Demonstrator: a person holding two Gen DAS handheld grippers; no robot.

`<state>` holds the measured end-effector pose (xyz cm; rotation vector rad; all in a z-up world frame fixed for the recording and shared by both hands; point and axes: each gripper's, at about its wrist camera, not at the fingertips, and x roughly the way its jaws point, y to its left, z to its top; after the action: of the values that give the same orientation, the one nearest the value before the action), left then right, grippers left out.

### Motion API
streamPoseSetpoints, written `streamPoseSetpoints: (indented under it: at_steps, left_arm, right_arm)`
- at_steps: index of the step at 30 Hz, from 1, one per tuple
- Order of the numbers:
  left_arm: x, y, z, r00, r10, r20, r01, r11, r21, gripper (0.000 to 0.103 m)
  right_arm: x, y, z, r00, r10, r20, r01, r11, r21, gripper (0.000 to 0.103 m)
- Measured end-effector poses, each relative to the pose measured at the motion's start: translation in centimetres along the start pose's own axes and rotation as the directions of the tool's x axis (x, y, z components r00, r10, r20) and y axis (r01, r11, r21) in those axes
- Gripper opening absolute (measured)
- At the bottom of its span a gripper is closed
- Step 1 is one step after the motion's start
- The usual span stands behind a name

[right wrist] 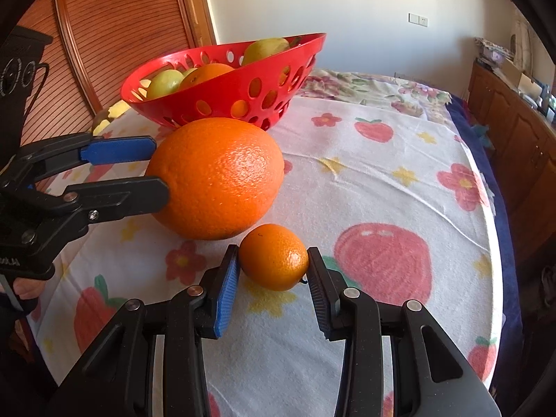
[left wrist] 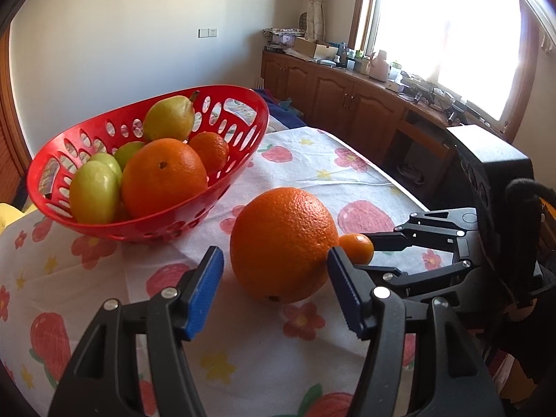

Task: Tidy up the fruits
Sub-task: 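Grasp the large orange with the left tool while the right tool grasps the small tangerine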

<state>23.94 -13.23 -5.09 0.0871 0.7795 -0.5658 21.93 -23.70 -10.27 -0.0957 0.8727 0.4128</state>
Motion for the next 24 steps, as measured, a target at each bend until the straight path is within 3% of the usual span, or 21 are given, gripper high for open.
streamPoseSetpoints:
  at_steps: [11,15,19,24]
  left_arm:
    - [1.2,-2.3,1.9,1.0,0.019,-0.003,-0.018,0.998,0.06,0.063]
    - [2.1,-2.8,2.1,0.998,0.053,-0.016,-0.052,0.995,0.084,0.073]
    - [3.0,-2.8,1.9,0.993,0.115,-0.02,-0.112,0.988,0.109,0.077]
    - [4.0,-2.0,1.6,0.989,0.143,-0.043,-0.138,0.986,0.095,0.082]
  right_arm:
    - [-1.1,-1.0,-0.5,1.0,-0.009,0.013,0.009,1.0,0.016,0.038]
    - [-1.4,-1.1,-0.7,1.0,-0.011,0.016,0.011,1.0,0.017,0.038]
    - [-1.5,-1.2,-0.8,1.0,-0.009,0.017,0.008,1.0,0.02,0.038]
    - [-1.4,-1.2,-0.8,1.0,-0.009,0.017,0.009,1.0,0.019,0.038]
